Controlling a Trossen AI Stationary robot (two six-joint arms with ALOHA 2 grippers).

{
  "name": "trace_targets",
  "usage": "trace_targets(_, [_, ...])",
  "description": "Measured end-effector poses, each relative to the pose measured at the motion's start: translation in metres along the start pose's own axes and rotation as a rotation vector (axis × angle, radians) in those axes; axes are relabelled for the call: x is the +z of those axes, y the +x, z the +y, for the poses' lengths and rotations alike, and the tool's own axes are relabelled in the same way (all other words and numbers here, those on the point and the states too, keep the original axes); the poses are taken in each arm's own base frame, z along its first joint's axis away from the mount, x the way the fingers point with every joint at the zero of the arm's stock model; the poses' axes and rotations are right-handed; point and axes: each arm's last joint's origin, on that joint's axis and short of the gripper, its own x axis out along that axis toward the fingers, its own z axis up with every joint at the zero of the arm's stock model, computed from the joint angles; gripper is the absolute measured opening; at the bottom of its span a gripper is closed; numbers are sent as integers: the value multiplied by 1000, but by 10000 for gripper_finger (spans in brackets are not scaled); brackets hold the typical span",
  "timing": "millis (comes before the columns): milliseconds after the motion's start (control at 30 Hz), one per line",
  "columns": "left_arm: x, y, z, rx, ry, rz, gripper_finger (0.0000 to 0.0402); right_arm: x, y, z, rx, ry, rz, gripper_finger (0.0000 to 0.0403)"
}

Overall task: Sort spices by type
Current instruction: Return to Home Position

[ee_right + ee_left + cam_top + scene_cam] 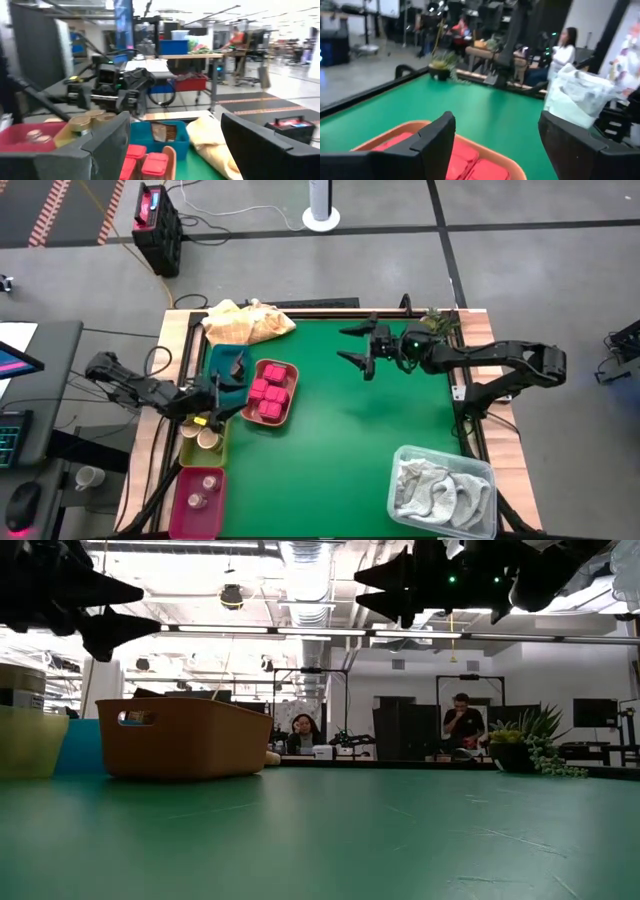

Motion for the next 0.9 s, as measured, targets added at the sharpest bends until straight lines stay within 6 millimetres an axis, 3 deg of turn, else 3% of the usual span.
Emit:
trace_targets(233, [-4,2,2,-119,31,-28,249,-12,-7,-15,-15,-8,70,335])
trace_targets(533, [-12,3,2,-191,64,-38,218,-44,-50,-36,-61,60,-15,335])
trace_targets(900, [-12,1,-4,-391,142,-39,195,-67,-91,-22,66,61,-101,334])
